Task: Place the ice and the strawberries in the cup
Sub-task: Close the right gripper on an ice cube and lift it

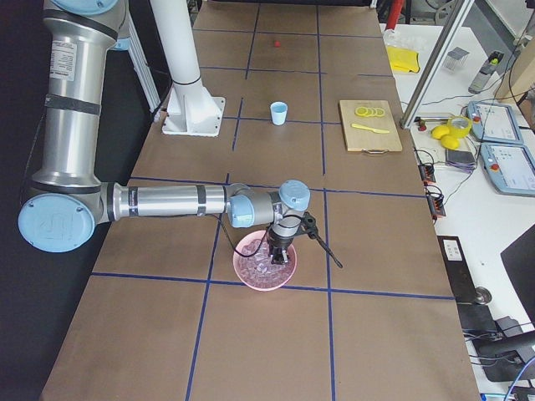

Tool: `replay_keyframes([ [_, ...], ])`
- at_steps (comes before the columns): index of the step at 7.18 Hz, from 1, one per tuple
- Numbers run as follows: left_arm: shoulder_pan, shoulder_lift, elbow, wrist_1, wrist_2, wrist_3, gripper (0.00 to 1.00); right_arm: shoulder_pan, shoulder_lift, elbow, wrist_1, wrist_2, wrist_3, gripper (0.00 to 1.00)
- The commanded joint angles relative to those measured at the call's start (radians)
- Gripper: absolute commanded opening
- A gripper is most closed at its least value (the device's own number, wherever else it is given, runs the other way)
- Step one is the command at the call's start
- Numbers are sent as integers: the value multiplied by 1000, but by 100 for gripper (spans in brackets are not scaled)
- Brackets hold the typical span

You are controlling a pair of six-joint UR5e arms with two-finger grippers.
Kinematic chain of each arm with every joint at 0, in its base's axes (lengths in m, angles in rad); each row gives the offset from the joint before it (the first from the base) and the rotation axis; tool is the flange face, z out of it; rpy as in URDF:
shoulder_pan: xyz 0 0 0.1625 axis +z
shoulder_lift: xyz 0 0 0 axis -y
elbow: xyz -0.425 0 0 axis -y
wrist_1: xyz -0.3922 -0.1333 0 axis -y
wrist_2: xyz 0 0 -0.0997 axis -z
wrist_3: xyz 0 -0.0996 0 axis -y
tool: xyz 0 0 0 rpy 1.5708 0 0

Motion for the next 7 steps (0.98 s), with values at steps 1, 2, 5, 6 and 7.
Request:
replay_keyframes([
  [1, 0, 0, -3, 1, 0, -2, 100, 86, -1, 79, -13, 20, -11, 1],
  [2, 0, 0, -5, 1, -2, -2, 100, 131, 6, 137, -66, 49, -11, 1],
  [5, 0, 0, -3, 1, 0, -2, 100, 139, 246, 241, -406, 92, 9, 0],
  [6, 0, 0, -3, 1, -2, -2, 100, 121, 361, 242, -509, 95, 36, 0],
  [7, 2, 0, -3, 1, -2, -3, 100, 62, 440, 242, -519, 115, 181, 0],
])
